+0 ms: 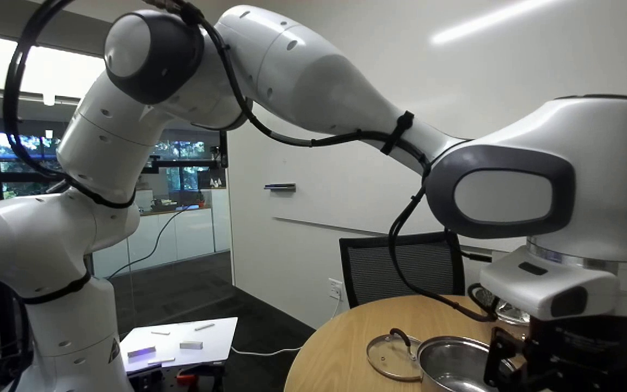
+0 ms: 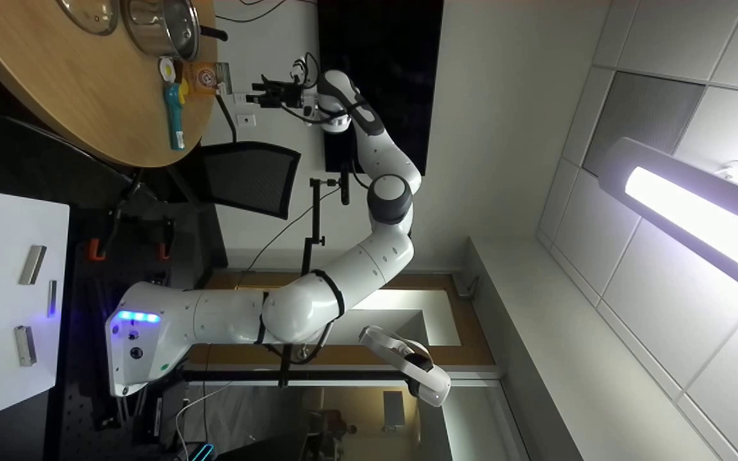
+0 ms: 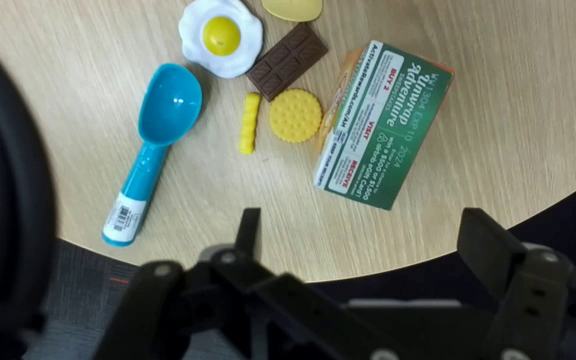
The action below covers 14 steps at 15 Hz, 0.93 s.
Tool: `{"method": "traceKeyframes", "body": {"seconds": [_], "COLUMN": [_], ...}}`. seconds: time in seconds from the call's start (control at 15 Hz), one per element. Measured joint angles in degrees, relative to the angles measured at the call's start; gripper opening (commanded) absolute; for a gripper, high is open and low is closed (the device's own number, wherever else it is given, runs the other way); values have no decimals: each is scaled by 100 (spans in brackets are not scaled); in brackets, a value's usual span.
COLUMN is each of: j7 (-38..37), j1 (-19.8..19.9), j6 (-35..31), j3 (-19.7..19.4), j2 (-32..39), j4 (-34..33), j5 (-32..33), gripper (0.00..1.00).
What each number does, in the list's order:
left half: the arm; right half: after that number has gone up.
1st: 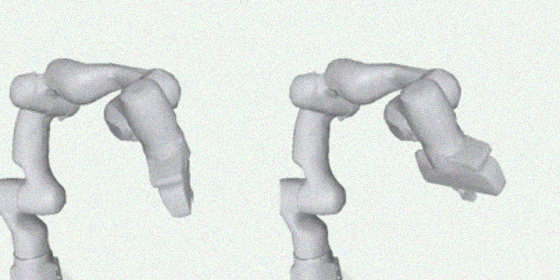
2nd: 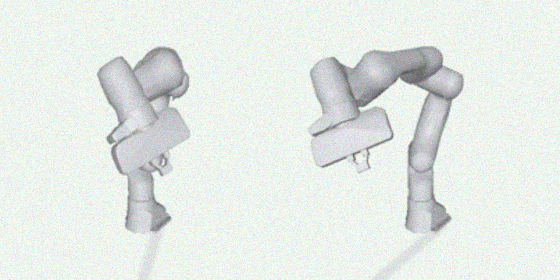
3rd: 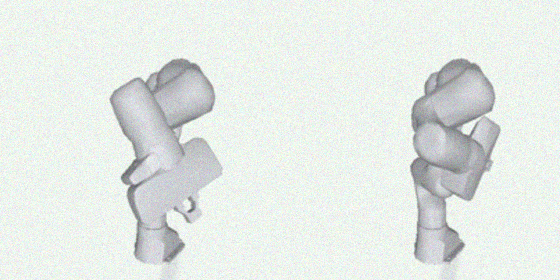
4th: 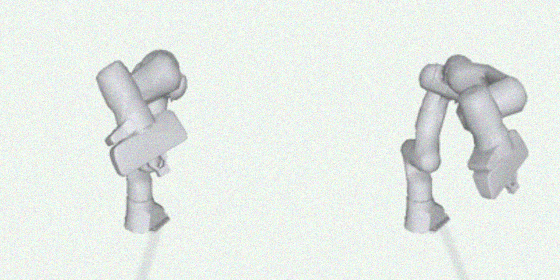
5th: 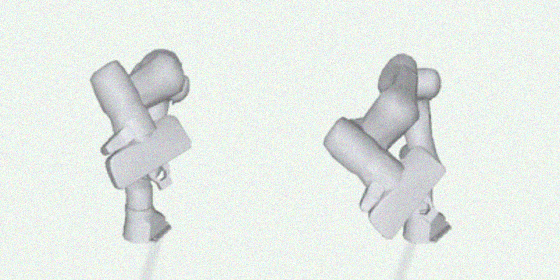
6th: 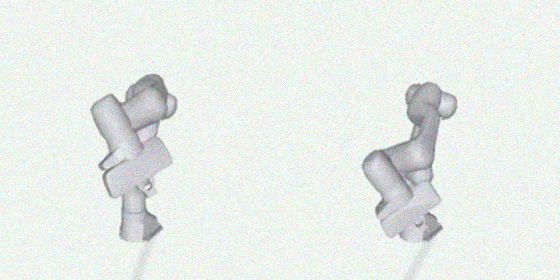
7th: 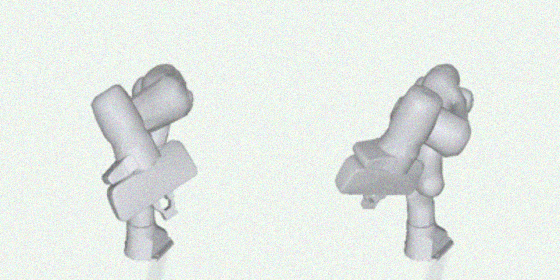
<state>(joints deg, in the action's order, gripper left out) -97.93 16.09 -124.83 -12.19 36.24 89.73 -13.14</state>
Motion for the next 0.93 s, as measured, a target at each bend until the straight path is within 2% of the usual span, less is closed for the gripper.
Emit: {"method": "traceKeyframes", "body": {"seconds": [0.4,0.93], "j7": [-193,-914], "j1": [178,23], "j6": [1164,1448], "j3": [-74,-79], "j2": [662,1606], "j4": [-1097,-2175], "j5": [0,187], "gripper": [100,100]}}
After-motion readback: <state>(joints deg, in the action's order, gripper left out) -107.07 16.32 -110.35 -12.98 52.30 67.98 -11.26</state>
